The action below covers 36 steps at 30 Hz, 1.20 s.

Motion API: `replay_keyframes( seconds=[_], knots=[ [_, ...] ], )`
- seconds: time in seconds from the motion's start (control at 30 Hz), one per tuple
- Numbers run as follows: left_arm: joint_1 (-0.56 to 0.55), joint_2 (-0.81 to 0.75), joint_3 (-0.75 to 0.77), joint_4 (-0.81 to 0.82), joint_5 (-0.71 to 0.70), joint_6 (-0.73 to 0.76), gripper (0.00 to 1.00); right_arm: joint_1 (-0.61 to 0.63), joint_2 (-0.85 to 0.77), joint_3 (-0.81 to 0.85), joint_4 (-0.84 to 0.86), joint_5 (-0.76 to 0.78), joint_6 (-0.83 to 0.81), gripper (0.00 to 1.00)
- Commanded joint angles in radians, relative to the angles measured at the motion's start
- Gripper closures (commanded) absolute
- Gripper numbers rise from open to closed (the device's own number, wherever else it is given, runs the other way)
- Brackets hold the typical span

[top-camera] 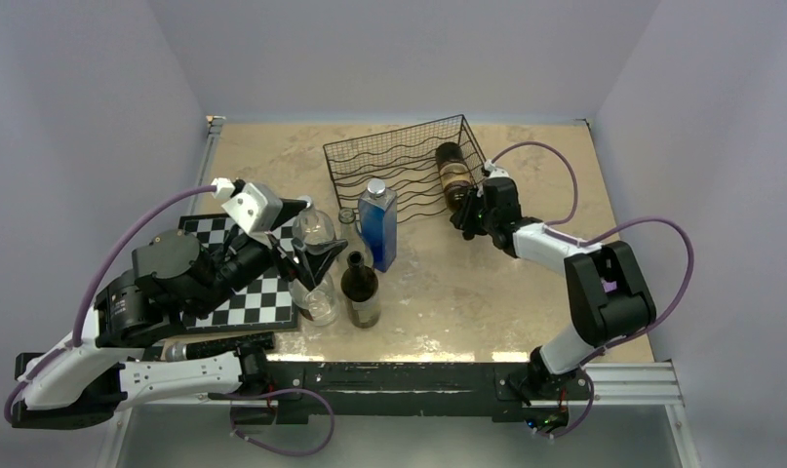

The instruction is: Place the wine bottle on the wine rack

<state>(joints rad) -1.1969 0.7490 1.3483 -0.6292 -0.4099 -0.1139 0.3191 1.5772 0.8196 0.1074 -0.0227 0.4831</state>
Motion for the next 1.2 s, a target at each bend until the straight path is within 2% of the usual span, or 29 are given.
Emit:
replay_keyframes(
  seconds=[0.0,0.2,0.43,0.47,0.6,0.7,0.87,0.93,1.17],
  knots=[
    [0.005,0.009,0.035,-0.006,0.026,-0.020,0.01,-0.018,0.012,0.069,0.255,-0.073,0.065,1.00],
    [0.005,0.018,0.057,-0.029,0.032,-0.018,0.01,-0.035,0.078,0.113,0.240,-0.095,0.082,1.00],
    [0.005,0.023,0.057,-0.036,0.043,-0.020,0.01,-0.043,0.121,0.194,0.069,-0.106,0.061,1.00],
    [0.005,0.023,0.058,-0.035,0.045,-0.020,0.01,-0.043,0.119,0.203,0.045,-0.107,0.059,0.94],
    [0.005,0.022,0.057,-0.039,0.052,-0.020,0.01,-0.043,0.096,0.181,0.000,-0.054,0.067,0.43],
    [0.005,0.017,0.055,-0.039,0.054,-0.021,0.01,-0.043,0.065,0.163,-0.032,0.001,0.062,0.23],
    [0.005,0.003,0.043,-0.038,0.054,-0.023,0.01,-0.044,-0.040,0.120,-0.085,0.063,0.016,0.03],
    [0.005,-0.010,0.028,-0.036,0.053,-0.018,0.01,-0.043,-0.123,0.092,-0.102,0.090,-0.012,0.01],
    [0.005,-0.075,-0.023,-0.033,0.068,-0.012,0.01,-0.030,-0.445,0.175,-0.476,0.059,-0.111,0.02]
  ],
)
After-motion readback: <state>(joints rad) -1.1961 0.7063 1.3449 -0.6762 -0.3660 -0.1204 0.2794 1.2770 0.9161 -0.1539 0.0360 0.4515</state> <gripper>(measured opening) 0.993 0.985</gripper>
